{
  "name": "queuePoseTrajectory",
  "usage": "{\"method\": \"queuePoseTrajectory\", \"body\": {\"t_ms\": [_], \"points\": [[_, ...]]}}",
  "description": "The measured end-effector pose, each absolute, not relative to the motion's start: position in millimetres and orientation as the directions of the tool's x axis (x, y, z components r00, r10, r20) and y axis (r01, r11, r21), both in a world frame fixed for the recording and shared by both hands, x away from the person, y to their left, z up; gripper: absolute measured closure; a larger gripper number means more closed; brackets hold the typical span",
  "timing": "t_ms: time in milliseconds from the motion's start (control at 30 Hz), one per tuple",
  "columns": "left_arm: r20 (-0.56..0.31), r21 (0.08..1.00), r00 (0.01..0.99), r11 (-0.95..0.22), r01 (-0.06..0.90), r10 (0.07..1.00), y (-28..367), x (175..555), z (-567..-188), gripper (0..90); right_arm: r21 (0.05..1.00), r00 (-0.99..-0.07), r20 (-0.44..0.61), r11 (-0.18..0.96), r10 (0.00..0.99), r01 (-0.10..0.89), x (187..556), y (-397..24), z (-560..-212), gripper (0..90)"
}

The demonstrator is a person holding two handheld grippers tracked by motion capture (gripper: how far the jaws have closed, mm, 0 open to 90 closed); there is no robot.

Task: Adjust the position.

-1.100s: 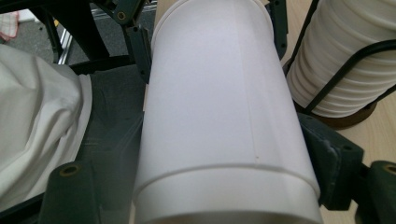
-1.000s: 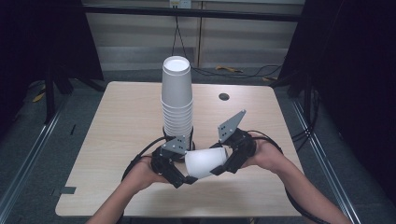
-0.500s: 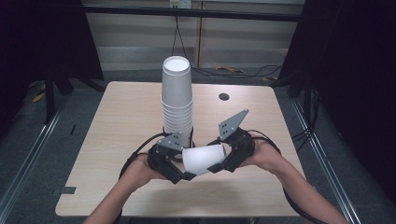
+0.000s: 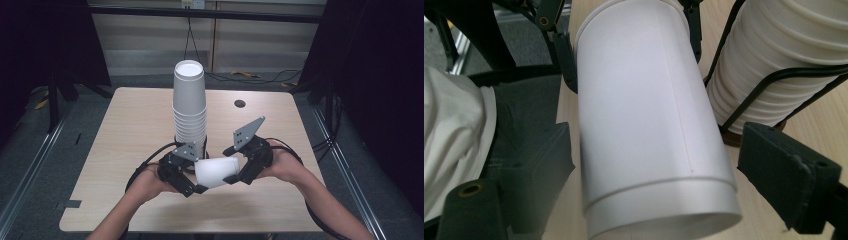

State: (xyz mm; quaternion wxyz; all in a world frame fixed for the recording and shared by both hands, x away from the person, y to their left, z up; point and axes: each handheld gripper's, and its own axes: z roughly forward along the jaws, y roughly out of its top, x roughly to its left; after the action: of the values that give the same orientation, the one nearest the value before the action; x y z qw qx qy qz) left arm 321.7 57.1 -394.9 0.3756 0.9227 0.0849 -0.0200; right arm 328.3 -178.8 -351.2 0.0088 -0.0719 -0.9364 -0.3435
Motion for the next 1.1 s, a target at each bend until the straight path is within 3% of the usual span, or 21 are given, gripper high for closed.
{"method": "queuePoseTrajectory", "body": {"t_ms": [367, 1100], "points": [[-0.065, 0.611, 0.988, -0.777, 0.150, 0.139, 46.7, 317.6, -390.0, 14.8, 0.478, -0.995, 0.034, 0.873, 0.093, 0.098, 320.9, -160.5, -348.1, 13.8], [-0.053, 0.582, 0.990, -0.802, 0.135, 0.129, 38.8, 318.7, -389.0, 14.2, 0.418, -0.994, 0.059, 0.902, 0.091, 0.107, 323.7, -145.7, -357.8, 14.0]]}}
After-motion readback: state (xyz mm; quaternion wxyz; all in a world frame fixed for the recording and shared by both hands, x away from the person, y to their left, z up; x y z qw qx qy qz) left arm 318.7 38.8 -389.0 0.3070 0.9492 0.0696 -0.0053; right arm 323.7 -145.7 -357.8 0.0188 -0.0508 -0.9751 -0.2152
